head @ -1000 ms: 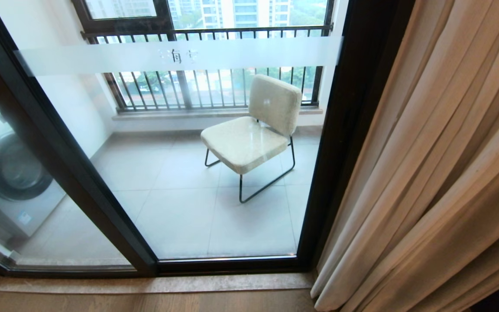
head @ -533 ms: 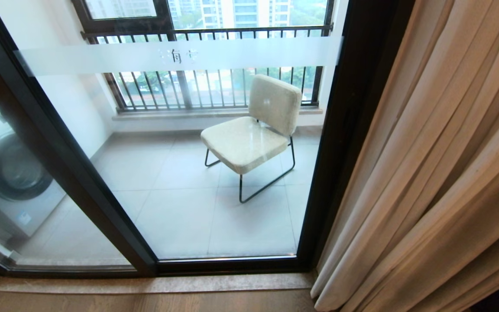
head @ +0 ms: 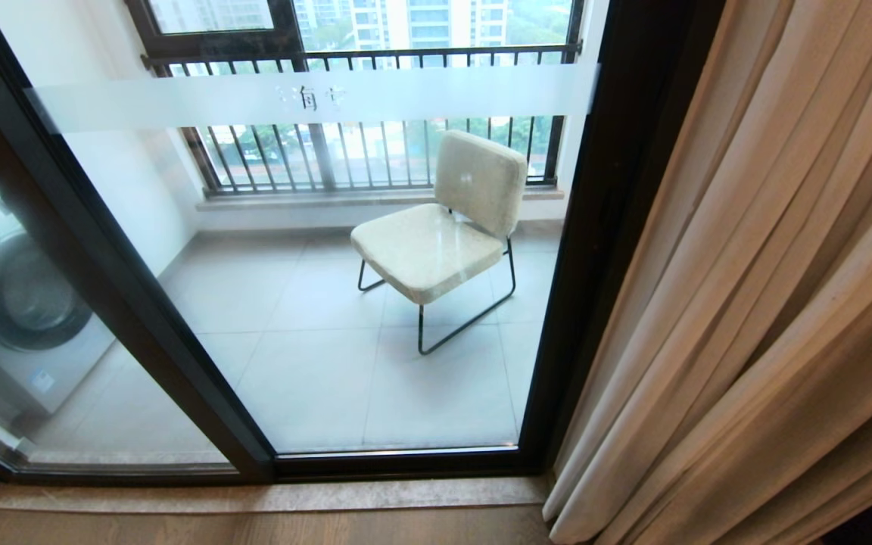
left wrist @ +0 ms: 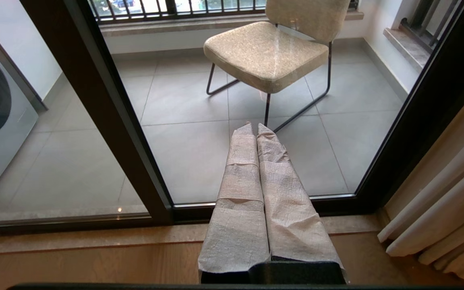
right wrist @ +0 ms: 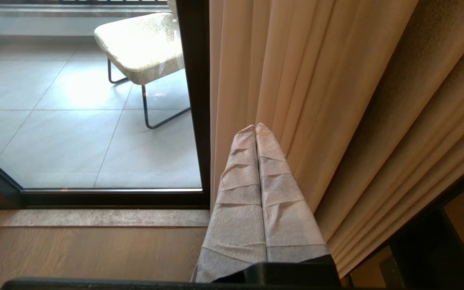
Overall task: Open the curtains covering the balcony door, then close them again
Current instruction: Close the inner curtains on both sides
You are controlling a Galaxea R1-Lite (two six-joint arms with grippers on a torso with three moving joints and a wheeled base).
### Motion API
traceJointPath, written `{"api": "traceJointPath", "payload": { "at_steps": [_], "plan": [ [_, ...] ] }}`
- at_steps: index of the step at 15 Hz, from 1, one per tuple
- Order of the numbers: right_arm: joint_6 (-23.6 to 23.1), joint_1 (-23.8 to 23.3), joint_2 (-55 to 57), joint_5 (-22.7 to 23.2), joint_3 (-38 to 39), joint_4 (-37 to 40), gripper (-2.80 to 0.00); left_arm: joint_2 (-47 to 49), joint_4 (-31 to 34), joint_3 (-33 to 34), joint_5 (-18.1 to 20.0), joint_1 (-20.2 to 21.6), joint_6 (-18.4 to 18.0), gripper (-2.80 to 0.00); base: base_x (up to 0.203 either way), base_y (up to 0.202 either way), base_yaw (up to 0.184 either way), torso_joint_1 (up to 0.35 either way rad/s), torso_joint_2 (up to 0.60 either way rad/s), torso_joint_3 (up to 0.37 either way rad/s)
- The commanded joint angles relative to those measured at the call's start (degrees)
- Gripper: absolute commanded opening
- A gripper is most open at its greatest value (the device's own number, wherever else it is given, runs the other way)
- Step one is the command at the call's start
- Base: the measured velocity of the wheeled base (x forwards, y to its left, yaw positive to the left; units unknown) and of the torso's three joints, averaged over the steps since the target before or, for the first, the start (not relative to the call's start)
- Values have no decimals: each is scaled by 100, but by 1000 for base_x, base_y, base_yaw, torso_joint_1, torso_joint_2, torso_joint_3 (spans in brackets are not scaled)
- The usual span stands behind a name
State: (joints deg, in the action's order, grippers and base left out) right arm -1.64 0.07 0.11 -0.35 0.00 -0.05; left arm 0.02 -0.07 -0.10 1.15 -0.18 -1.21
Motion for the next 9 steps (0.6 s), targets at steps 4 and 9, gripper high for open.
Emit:
{"api": "traceJointPath", "payload": {
  "at_steps": [4,9],
  "plan": [
    [6,1,-2,9,0,-4,-280,-2,-2,1,-1,1,-2,-280,0,0,0,0,0,0],
    [-3,1,-2,-11,0,5,-280,-2,-2,1,-1,1,-2,-280,0,0,0,0,0,0]
  ]
}}
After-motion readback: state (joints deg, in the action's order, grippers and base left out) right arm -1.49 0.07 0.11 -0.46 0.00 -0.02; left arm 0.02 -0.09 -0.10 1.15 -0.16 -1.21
